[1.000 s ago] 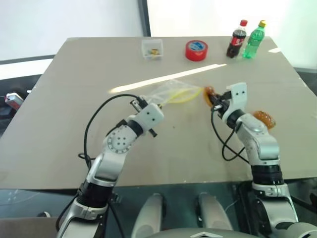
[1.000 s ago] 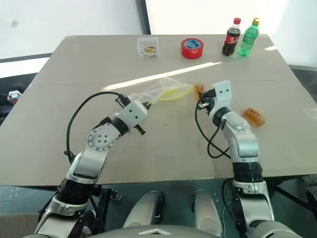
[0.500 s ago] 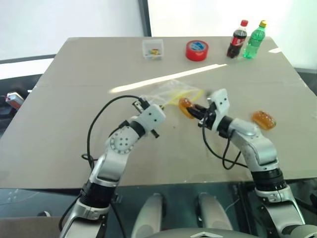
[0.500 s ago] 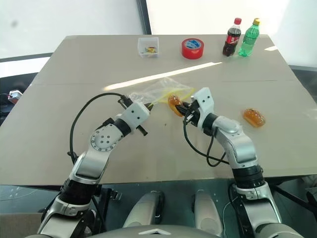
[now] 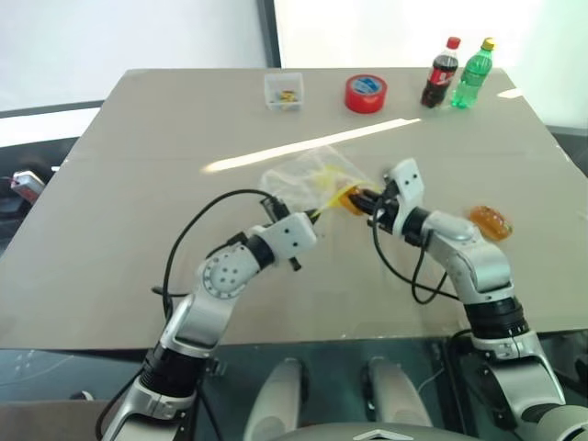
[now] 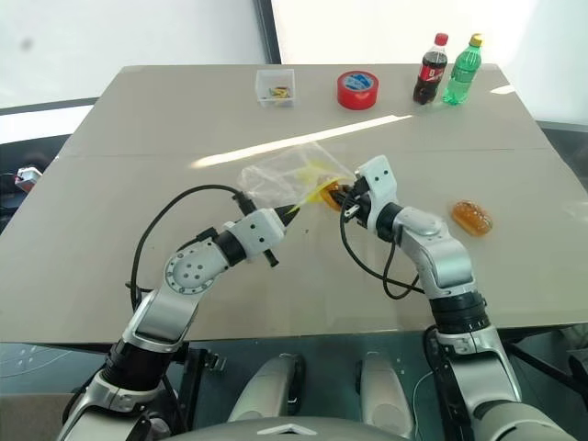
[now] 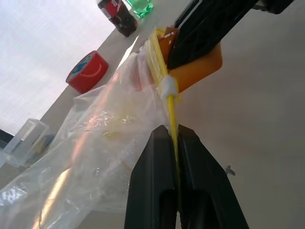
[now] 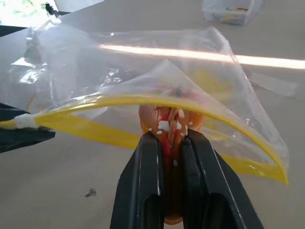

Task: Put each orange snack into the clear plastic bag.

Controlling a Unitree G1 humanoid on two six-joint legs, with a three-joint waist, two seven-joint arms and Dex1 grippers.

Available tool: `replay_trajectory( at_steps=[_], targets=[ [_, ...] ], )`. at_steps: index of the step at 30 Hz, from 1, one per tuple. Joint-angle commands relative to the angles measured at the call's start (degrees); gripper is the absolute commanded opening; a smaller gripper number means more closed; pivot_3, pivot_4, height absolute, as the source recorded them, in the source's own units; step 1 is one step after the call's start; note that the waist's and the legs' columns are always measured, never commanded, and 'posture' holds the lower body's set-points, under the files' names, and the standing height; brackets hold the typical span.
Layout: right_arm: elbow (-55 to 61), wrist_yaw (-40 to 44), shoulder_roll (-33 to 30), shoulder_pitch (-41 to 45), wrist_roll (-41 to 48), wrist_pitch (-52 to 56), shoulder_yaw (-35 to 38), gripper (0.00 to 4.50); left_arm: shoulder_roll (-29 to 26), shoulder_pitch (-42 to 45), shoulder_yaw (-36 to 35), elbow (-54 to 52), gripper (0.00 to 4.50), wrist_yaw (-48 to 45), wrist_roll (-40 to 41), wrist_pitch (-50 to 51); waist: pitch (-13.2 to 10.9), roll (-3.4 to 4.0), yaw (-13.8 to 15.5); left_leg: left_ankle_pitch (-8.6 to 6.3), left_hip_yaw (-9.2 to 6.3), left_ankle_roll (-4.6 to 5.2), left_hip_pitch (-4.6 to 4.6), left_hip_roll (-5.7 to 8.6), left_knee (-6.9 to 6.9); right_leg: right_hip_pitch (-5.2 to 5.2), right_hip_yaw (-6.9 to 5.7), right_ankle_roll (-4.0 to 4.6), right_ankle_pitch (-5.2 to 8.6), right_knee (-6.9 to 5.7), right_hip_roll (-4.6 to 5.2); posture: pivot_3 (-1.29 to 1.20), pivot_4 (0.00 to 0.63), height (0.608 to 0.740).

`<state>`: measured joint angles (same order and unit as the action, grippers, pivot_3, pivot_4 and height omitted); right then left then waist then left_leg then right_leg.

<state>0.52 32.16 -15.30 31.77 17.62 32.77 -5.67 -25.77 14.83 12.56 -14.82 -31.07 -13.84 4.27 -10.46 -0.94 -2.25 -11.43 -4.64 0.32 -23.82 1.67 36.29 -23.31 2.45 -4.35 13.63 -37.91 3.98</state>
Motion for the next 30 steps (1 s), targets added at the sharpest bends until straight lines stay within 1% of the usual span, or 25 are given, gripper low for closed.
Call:
replay_trajectory(
  at_steps=[1, 6, 10, 14, 18, 21, 22, 23, 24, 26, 27, 30],
  targets=[
    [-0.56, -0.94, 0.64, 2.6, 1.94, 0.67, 3.5, 0.01, -0.72, -0.04, -0.1, -0.65, 0.0, -0.66, 0.75, -1.94, 0.0, 0.0, 0.01, 0.0, 0.0, 0.0, 0.0, 0.0, 0.0, 0.0, 0.0, 0.0, 0.0, 0.0, 0.0, 0.0, 0.15, 0.74],
    [-1.99, 0.28, -0.72, 3.89, 2.58, 1.54, 4.72, 0.01, -1.51, -0.02, -0.53, 0.11, 0.0, -1.17, 0.86, -2.61, 0.0, 0.0, 0.02, 0.0, 0.01, 0.0, 0.0, 0.0, 0.0, 0.0, 0.0, 0.0, 0.0, 0.0, 0.0, 0.0, 0.15, 0.74],
    [-2.6, -0.38, 1.0, 5.6, 7.3, 6.34, 8.11, 0.01, -1.85, 0.33, -0.8, 0.81, 0.0, -1.39, 1.31, -3.24, 0.0, 0.0, -0.04, 0.0, 0.01, 0.0, 0.0, 0.0, 0.0, 0.0, 0.0, 0.0, 0.0, 0.0, 0.0, 0.0, 0.15, 0.74],
    [-3.08, -0.61, 3.23, 5.94, 5.01, 5.78, 4.14, 0.01, -0.57, 0.79, -0.25, 1.13, 0.0, -2.2, 3.47, -4.34, 0.0, 0.01, -0.16, 0.0, 0.0, 0.0, 0.0, -0.01, 0.0, -0.01, 0.0, 0.0, 0.0, -0.01, -0.01, 0.0, 0.15, 0.74],
    [-6.67, -3.58, 6.51, 7.59, 2.58, 4.45, 2.9, 0.01, 0.78, 1.05, 0.41, 0.92, 0.0, -2.85, 4.69, -4.71, 0.0, 0.01, -0.1, 0.0, 0.01, 0.0, 0.0, -0.01, 0.0, -0.01, 0.01, 0.0, 0.0, -0.02, -0.01, 0.0, 0.15, 0.74],
    [-8.38, -6.56, 8.31, 8.41, 1.69, 4.54, 3.78, 1.55, 0.47, 0.6, 1.35, 1.15, 0.0, -3.3, 3.98, -5.48, 0.0, 0.01, -0.01, 0.0, 0.01, 0.0, 0.0, 0.01, 0.0, -0.01, 0.0, 0.0, 0.0, -0.01, 0.0, 0.0, 0.15, 0.74],
    [-8.52, -6.96, 8.41, 8.49, 1.51, 4.47, 3.99, 1.89, 0.33, 0.47, 1.46, 1.19, 0.0, -3.27, 3.81, -5.64, 0.0, 0.01, 0.0, 0.0, 0.01, 0.0, -0.01, 0.01, 0.0, -0.01, 0.0, 0.0, 0.0, -0.01, 0.0, 0.0, 0.15, 0.74],
    [-8.54, -7.05, 8.26, 8.54, 1.26, 4.24, 3.98, 2.45, 0.28, 0.41, 1.39, 1.25, 0.0, -3.1, 3.73, -5.64, 0.0, 0.01, 0.01, 0.0, 0.0, 0.0, -0.01, 0.01, 0.0, -0.01, 0.0, 0.0, 0.0, -0.01, 0.0, 0.0, 0.15, 0.74],
    [-8.44, -6.88, 7.91, 8.54, 0.95, 4.01, 3.78, 2.71, 0.29, 0.42, 1.22, 1.36, 0.0, -2.82, 3.64, -5.52, 0.0, 0.01, 0.0, 0.0, 0.0, 0.0, -0.01, 0.01, 0.0, -0.01, 0.0, 0.0, 0.0, -0.01, 0.0, 0.0, 0.15, 0.74],
    [-7.29, -5.7, 6.67, 8.0, 0.34, 3.51, 2.99, 3.54, 0.67, 0.64, 0.59, 1.78, 0.0, -1.76, 3.43, -4.55, -0.01, 0.01, -0.01, 0.0, 0.0, 0.0, -0.01, 0.01, 0.0, -0.01, 0.0, 0.0, 0.0, -0.01, 0.0, 0.0, 0.15, 0.74],
    [-5.05, -3.31, 4.75, 6.87, 0.46, 3.77, 2.07, 3.89, 1.81, 1.23, -0.62, 2.36, 0.0, -0.09, 3.68, -2.12, 0.0, 0.01, 0.0, 0.0, 0.0, 0.0, -0.01, 0.01, 0.0, -0.01, 0.0, 0.0, 0.0, -0.01, 0.0, 0.0, 0.15, 0.74],
    [1.44, 4.14, -0.59, 3.37, 3.26, 5.64, 0.45, 3.89, 4.19, 1.92, -2.83, 3.44, 0.0, 2.58, 4.73, 3.61, -0.01, 0.01, 0.29, 0.0, -0.02, 0.01, -0.05, 0.05, 0.02, 0.01, -0.08, -0.01, 0.01, 0.04, 0.02, 0.0, 0.15, 0.74]
  ],
)
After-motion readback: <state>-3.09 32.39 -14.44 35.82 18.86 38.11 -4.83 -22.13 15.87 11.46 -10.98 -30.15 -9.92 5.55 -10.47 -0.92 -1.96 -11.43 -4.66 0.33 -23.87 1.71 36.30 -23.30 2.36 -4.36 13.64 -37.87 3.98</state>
